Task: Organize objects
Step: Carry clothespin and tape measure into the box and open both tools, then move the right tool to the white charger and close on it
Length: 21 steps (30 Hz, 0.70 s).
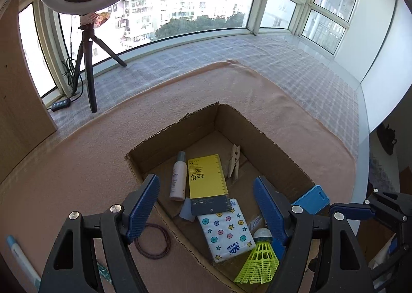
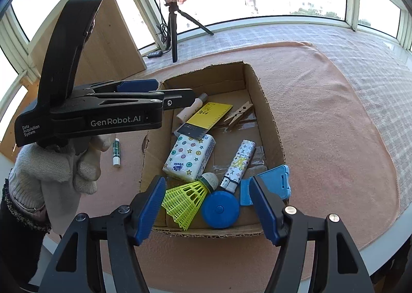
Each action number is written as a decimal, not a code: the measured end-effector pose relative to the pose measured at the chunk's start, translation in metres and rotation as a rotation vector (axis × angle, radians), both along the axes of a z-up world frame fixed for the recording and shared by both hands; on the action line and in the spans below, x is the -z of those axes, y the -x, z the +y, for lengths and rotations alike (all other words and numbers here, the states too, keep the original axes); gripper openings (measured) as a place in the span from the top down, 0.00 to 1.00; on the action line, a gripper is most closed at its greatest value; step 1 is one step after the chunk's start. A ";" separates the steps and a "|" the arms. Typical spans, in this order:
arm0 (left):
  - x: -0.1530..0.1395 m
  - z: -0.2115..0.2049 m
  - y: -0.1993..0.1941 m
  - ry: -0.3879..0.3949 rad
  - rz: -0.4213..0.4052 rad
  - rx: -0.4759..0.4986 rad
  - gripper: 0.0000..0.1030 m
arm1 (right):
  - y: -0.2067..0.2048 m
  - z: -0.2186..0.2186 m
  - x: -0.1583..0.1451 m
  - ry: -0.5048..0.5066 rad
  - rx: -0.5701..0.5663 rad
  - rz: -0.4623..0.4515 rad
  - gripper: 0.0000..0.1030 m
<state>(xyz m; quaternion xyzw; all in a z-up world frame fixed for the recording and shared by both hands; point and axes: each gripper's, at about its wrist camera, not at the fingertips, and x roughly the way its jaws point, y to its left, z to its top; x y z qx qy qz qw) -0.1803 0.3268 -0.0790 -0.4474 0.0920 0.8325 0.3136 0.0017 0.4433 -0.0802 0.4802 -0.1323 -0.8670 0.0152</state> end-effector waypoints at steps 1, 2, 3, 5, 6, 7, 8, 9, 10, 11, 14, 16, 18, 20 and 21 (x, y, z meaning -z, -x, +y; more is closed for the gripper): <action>-0.002 -0.010 -0.002 0.002 0.004 -0.016 0.24 | 0.001 -0.004 -0.001 -0.005 -0.005 0.005 0.38; -0.003 -0.021 -0.003 0.003 0.006 -0.033 0.24 | 0.003 -0.007 -0.003 -0.006 -0.009 0.011 0.38; -0.004 -0.033 -0.005 0.000 0.006 -0.050 0.24 | 0.005 -0.011 -0.004 -0.006 -0.014 0.016 0.38; -0.006 -0.058 -0.010 -0.003 0.006 -0.086 0.24 | 0.010 -0.021 -0.005 0.000 -0.031 0.019 0.38; -0.007 -0.072 -0.014 -0.005 0.006 -0.105 0.24 | 0.013 -0.025 -0.005 0.005 -0.040 0.018 0.38; -0.007 -0.086 -0.017 -0.004 0.005 -0.124 0.24 | 0.016 -0.030 -0.006 0.012 -0.049 0.018 0.38; -0.007 -0.099 -0.020 -0.002 0.005 -0.144 0.24 | 0.019 -0.036 -0.006 0.019 -0.060 0.020 0.38; -0.007 -0.114 -0.023 0.000 0.007 -0.167 0.24 | 0.022 -0.042 -0.006 0.023 -0.071 0.020 0.38; -0.007 -0.127 -0.027 0.000 0.005 -0.187 0.24 | 0.025 -0.048 -0.006 0.026 -0.083 0.021 0.38; -0.007 -0.143 -0.030 -0.001 0.002 -0.214 0.24 | 0.028 -0.054 -0.006 0.029 -0.095 0.024 0.38; -0.006 -0.189 -0.042 -0.011 -0.009 -0.290 0.24 | 0.039 -0.074 -0.004 0.047 -0.139 0.036 0.38; -0.004 -0.219 -0.052 -0.013 -0.017 -0.341 0.24 | 0.046 -0.088 -0.002 0.065 -0.173 0.040 0.38; -0.002 -0.246 -0.062 -0.011 -0.023 -0.393 0.24 | 0.053 -0.103 0.001 0.090 -0.207 0.036 0.38; 0.003 -0.271 -0.072 -0.015 -0.036 -0.438 0.24 | 0.060 -0.118 0.004 0.121 -0.248 0.032 0.38; 0.005 -0.285 -0.077 -0.018 -0.045 -0.464 0.24 | 0.063 -0.126 0.006 0.124 -0.264 0.028 0.38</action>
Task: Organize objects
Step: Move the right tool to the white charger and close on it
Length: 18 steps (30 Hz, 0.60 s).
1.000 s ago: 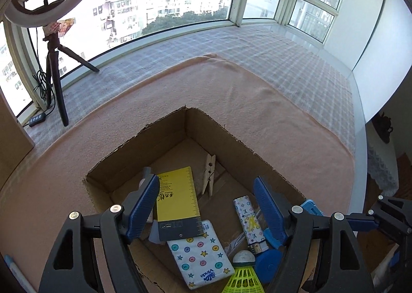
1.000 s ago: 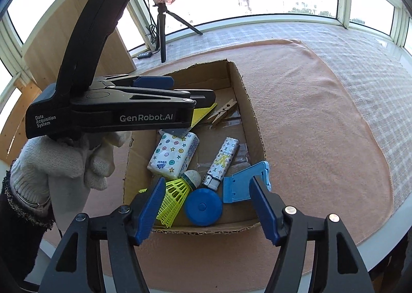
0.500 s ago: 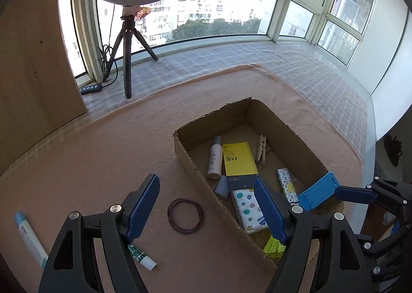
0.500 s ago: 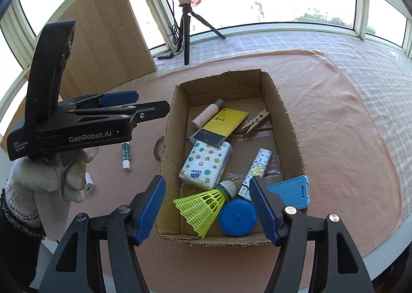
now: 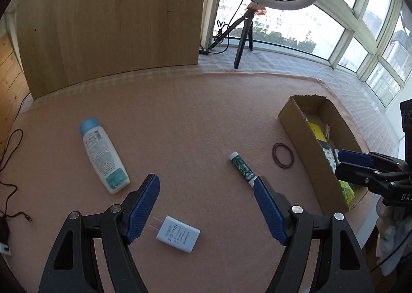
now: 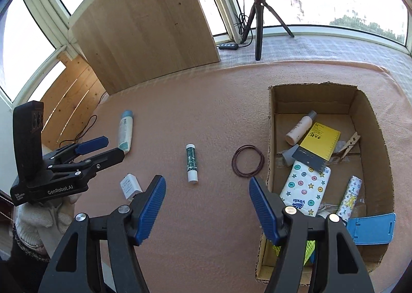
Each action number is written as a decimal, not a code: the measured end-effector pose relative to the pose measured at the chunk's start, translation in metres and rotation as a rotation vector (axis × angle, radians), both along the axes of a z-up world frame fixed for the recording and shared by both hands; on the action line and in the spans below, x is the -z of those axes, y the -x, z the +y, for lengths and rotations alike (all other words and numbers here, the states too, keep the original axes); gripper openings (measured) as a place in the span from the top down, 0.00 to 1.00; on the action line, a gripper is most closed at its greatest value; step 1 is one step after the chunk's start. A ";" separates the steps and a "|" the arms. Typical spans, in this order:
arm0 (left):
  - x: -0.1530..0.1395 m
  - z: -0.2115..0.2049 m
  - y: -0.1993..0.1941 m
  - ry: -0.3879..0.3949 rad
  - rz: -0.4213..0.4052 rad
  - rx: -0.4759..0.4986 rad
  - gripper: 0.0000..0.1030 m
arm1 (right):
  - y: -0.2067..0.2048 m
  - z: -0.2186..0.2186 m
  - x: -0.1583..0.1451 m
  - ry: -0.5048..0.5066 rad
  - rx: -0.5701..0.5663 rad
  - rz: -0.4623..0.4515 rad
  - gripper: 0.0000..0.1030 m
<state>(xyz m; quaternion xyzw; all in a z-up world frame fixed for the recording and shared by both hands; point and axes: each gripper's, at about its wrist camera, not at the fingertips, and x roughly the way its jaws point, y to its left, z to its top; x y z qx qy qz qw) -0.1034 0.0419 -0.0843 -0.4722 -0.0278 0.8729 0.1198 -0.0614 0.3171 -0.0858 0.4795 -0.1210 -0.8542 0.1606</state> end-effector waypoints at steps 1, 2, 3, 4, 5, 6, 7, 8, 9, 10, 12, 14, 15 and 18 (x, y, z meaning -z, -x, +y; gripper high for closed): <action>0.003 -0.011 -0.005 -0.006 -0.006 -0.023 0.24 | 0.003 -0.009 0.002 -0.005 -0.018 -0.003 0.38; 0.007 -0.022 -0.011 -0.014 -0.014 -0.045 0.24 | 0.007 -0.017 0.004 -0.009 -0.037 -0.007 0.38; 0.010 -0.032 -0.016 -0.020 -0.023 -0.064 0.24 | 0.010 -0.024 0.006 -0.009 -0.057 -0.011 0.38; 0.014 -0.041 -0.021 -0.022 -0.032 -0.082 0.24 | 0.012 -0.032 0.009 -0.009 -0.076 -0.020 0.38; 0.018 -0.049 -0.026 -0.024 -0.040 -0.096 0.24 | 0.015 -0.040 0.011 -0.011 -0.095 -0.030 0.38; 0.022 -0.055 -0.030 -0.028 -0.050 -0.107 0.24 | 0.019 -0.047 0.014 -0.011 -0.116 -0.040 0.38; 0.027 -0.059 -0.034 -0.034 -0.060 -0.119 0.24 | 0.022 -0.055 0.018 -0.011 -0.139 -0.053 0.38; 0.031 -0.064 -0.037 -0.044 -0.068 -0.129 0.24 | 0.025 -0.062 0.022 -0.011 -0.159 -0.068 0.38; 0.036 -0.068 -0.040 -0.053 -0.077 -0.138 0.24 | 0.030 -0.069 0.025 -0.010 -0.178 -0.084 0.38; 0.040 -0.070 -0.042 -0.059 -0.087 -0.145 0.24 | 0.033 -0.076 0.029 -0.005 -0.198 -0.100 0.38; 0.047 -0.072 -0.049 -0.071 -0.102 -0.152 0.24 | 0.040 -0.088 0.038 0.005 -0.225 -0.138 0.38; 0.055 -0.070 -0.053 -0.085 -0.118 -0.150 0.24 | 0.046 -0.099 0.046 0.017 -0.251 -0.173 0.38; 0.059 -0.068 -0.052 -0.095 -0.127 -0.149 0.24 | 0.050 -0.105 0.050 0.021 -0.262 -0.190 0.38; 0.070 -0.066 -0.053 -0.131 -0.156 -0.147 0.24 | 0.059 -0.122 0.062 0.034 -0.302 -0.238 0.38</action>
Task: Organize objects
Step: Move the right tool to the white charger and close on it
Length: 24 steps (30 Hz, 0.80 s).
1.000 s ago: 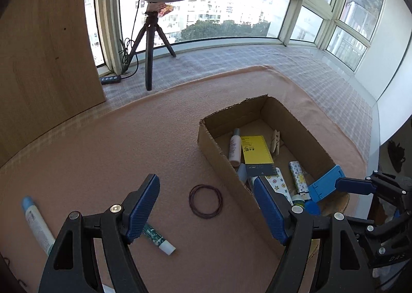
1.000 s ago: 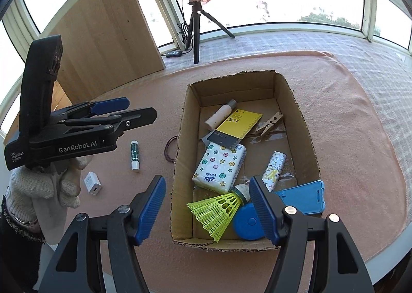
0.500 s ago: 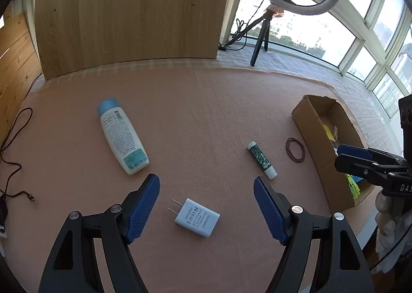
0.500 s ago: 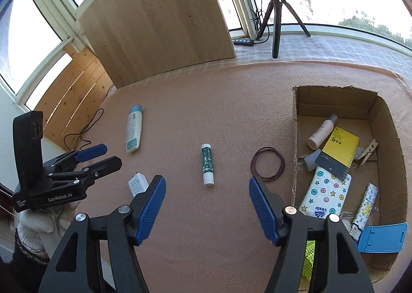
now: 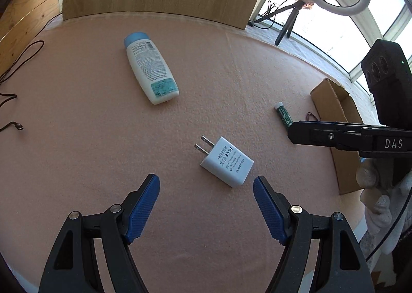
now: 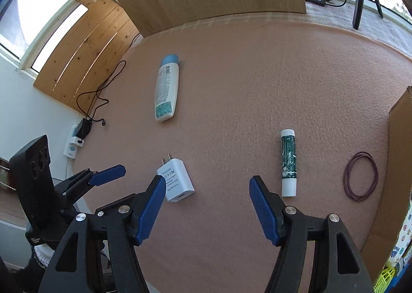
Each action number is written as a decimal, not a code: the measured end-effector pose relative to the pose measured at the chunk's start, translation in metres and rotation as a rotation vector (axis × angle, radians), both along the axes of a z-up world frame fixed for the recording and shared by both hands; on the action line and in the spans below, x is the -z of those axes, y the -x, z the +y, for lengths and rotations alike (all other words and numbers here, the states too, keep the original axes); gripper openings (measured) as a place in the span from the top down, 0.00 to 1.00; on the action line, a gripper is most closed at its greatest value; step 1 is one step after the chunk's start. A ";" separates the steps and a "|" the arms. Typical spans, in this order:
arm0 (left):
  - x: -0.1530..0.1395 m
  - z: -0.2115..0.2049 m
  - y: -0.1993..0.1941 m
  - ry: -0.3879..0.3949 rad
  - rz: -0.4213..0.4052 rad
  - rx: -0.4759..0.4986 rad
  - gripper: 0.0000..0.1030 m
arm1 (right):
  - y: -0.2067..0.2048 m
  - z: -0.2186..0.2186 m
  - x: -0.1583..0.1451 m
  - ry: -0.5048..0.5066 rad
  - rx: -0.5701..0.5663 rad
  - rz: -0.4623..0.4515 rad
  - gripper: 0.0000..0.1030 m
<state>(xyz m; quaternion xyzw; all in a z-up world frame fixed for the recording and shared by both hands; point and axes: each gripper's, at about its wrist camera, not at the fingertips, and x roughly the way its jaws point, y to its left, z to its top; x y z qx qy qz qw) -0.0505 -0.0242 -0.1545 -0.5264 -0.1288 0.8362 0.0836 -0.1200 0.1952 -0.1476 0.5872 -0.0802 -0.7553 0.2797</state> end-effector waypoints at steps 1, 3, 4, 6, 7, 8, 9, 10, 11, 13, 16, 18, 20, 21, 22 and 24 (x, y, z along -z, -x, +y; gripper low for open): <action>0.003 0.001 0.001 -0.015 -0.008 0.000 0.24 | 0.002 -0.006 0.003 -0.003 -0.010 -0.012 0.38; 0.009 0.002 0.001 -0.042 -0.019 0.000 0.24 | 0.005 -0.018 0.010 -0.009 -0.039 -0.033 0.40; 0.012 0.003 0.002 -0.053 -0.025 0.000 0.24 | 0.006 -0.024 0.013 -0.011 -0.050 -0.041 0.42; 0.017 0.005 0.004 -0.071 -0.035 -0.003 0.25 | 0.008 -0.034 0.018 -0.014 -0.073 -0.061 0.46; 0.019 0.005 0.006 -0.081 -0.040 -0.006 0.25 | 0.009 -0.038 0.021 -0.017 -0.082 -0.071 0.46; 0.021 0.005 0.007 -0.090 -0.045 -0.009 0.25 | 0.010 -0.042 0.024 -0.021 -0.092 -0.079 0.46; 0.023 0.005 0.008 -0.099 -0.048 -0.012 0.26 | 0.010 -0.046 0.026 -0.027 -0.100 -0.085 0.47; 0.025 0.005 0.009 -0.107 -0.051 -0.016 0.26 | 0.011 -0.049 0.028 -0.032 -0.108 -0.091 0.48; 0.026 0.005 0.009 -0.115 -0.054 -0.017 0.27 | 0.011 -0.052 0.030 -0.033 -0.114 -0.099 0.49; 0.029 0.006 0.013 -0.128 -0.061 -0.017 0.29 | 0.013 -0.056 0.033 -0.033 -0.121 -0.115 0.52; 0.034 0.008 0.017 -0.140 -0.072 -0.012 0.33 | 0.014 -0.060 0.038 -0.040 -0.128 -0.131 0.53; 0.034 0.010 0.019 -0.148 -0.069 -0.005 0.33 | 0.014 -0.062 0.040 -0.043 -0.126 -0.142 0.55; 0.034 0.011 0.021 -0.161 -0.071 -0.001 0.34 | 0.014 -0.063 0.043 -0.037 -0.124 -0.159 0.59; 0.034 0.012 0.022 -0.168 -0.071 0.006 0.37 | 0.014 -0.062 0.044 -0.030 -0.121 -0.167 0.61; 0.035 0.014 0.023 -0.171 -0.073 0.013 0.43 | 0.014 -0.062 0.045 -0.019 -0.117 -0.175 0.63; 0.035 0.018 0.024 -0.169 -0.072 0.023 0.46 | 0.013 -0.062 0.046 -0.008 -0.107 -0.183 0.64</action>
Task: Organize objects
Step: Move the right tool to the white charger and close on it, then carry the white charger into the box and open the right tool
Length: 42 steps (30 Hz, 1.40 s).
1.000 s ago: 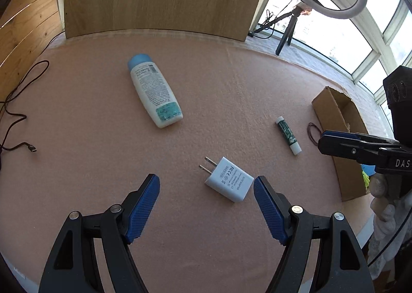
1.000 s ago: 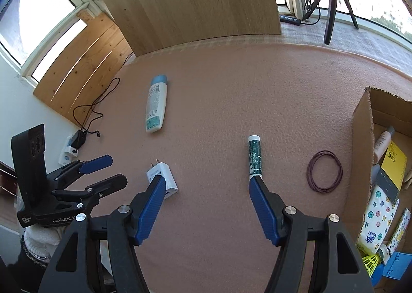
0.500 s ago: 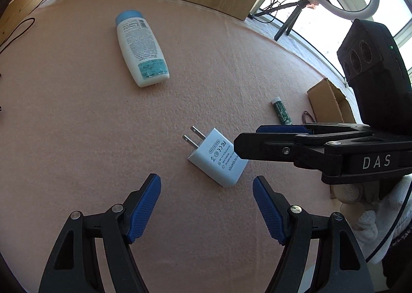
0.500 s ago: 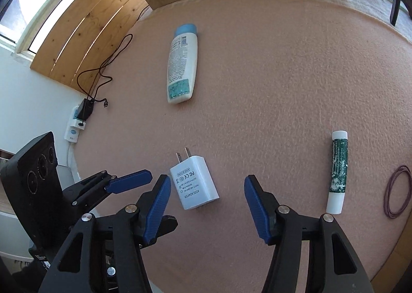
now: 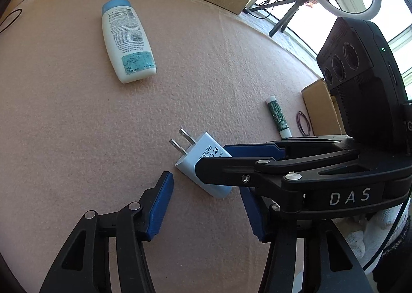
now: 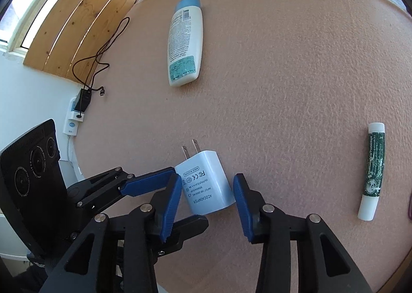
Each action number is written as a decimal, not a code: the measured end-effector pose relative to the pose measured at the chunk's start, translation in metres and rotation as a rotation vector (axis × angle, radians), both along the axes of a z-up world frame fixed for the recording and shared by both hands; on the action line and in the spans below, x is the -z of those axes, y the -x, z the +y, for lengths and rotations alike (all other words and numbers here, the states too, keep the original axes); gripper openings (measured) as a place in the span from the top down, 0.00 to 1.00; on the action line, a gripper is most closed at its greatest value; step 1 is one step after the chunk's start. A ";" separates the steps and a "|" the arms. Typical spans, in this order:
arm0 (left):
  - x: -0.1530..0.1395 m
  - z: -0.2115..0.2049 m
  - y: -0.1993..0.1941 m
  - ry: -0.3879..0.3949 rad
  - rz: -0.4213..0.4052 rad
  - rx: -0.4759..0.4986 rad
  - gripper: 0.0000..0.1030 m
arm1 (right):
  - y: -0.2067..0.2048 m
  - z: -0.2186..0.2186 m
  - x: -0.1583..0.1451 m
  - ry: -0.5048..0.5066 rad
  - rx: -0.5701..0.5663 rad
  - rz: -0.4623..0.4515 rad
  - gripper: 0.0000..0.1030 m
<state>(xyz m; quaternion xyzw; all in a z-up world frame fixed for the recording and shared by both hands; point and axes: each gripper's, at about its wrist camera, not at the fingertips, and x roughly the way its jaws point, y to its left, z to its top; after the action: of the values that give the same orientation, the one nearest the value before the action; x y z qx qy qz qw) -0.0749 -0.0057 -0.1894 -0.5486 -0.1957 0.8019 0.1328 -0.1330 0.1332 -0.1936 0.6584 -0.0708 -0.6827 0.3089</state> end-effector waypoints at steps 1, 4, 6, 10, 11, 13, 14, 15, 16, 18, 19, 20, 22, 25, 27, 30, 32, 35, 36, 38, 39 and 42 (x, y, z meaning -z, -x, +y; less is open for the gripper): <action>0.000 0.001 -0.001 -0.006 0.002 0.005 0.47 | -0.001 0.000 0.000 0.005 0.004 -0.004 0.64; 0.000 0.008 0.000 0.000 0.004 0.021 0.52 | -0.003 0.000 0.001 0.017 0.016 -0.013 0.66; 0.000 0.010 0.002 0.004 0.005 0.034 0.52 | -0.005 0.003 0.000 0.019 0.030 -0.007 0.66; 0.000 0.008 0.005 0.005 0.011 0.057 0.53 | -0.010 0.014 -0.002 0.040 0.085 -0.011 0.67; -0.001 0.011 0.005 0.007 0.016 0.064 0.53 | -0.012 0.017 -0.003 0.047 0.100 -0.010 0.67; -0.007 0.014 0.002 0.009 0.028 0.084 0.53 | -0.017 0.025 -0.007 0.057 0.129 -0.002 0.67; -0.010 0.017 0.002 0.013 0.037 0.096 0.53 | -0.018 0.029 -0.010 0.063 0.146 0.004 0.67; -0.013 0.020 0.002 0.018 0.048 0.109 0.53 | -0.019 0.034 -0.013 0.070 0.166 0.010 0.67; -0.017 0.024 0.002 0.021 0.057 0.123 0.53 | -0.021 0.039 -0.016 0.077 0.186 0.016 0.67; -0.025 0.036 0.004 0.027 0.076 0.154 0.53 | -0.025 0.053 -0.024 0.084 0.227 0.033 0.67; -0.028 0.042 0.005 0.030 0.087 0.172 0.53 | -0.027 0.060 -0.028 0.086 0.248 0.043 0.67; -0.032 0.048 0.006 0.030 0.096 0.189 0.53 | -0.029 0.067 -0.032 0.086 0.268 0.054 0.67; -0.039 0.061 0.008 0.031 0.115 0.222 0.53 | -0.032 0.081 -0.039 0.088 0.310 0.069 0.67; -0.052 0.085 0.008 0.039 0.146 0.284 0.53 | -0.040 0.099 -0.051 0.085 0.366 0.098 0.67; -0.062 0.094 0.004 0.042 0.164 0.324 0.53 | -0.046 0.115 -0.059 0.081 0.407 0.118 0.67; -0.072 0.122 0.008 0.045 0.191 0.383 0.53 | -0.054 0.138 -0.069 0.088 0.479 0.140 0.67; -0.079 0.137 0.008 0.045 0.208 0.422 0.53 | -0.059 0.149 -0.074 0.094 0.527 0.155 0.67; -0.088 0.161 0.010 0.043 0.231 0.481 0.53 | -0.069 0.171 -0.084 0.096 0.589 0.180 0.67; -0.092 0.167 0.009 0.043 0.238 0.501 0.53 | -0.071 0.177 -0.087 0.093 0.607 0.189 0.67; -0.097 0.182 0.009 0.041 0.250 0.533 0.53 | -0.077 0.189 -0.093 0.090 0.640 0.202 0.67; -0.098 0.190 0.010 0.039 0.255 0.546 0.53 | -0.080 0.195 -0.095 0.090 0.657 0.207 0.67; -0.100 0.211 0.011 0.036 0.265 0.587 0.53 | -0.089 0.215 -0.099 0.083 0.701 0.220 0.67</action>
<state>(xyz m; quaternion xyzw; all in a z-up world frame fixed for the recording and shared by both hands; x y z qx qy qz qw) -0.0861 0.2056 -0.0898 -0.4749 0.0041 0.7971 0.3730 -0.0437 0.3480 -0.0945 0.5036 -0.2859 -0.8104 0.0886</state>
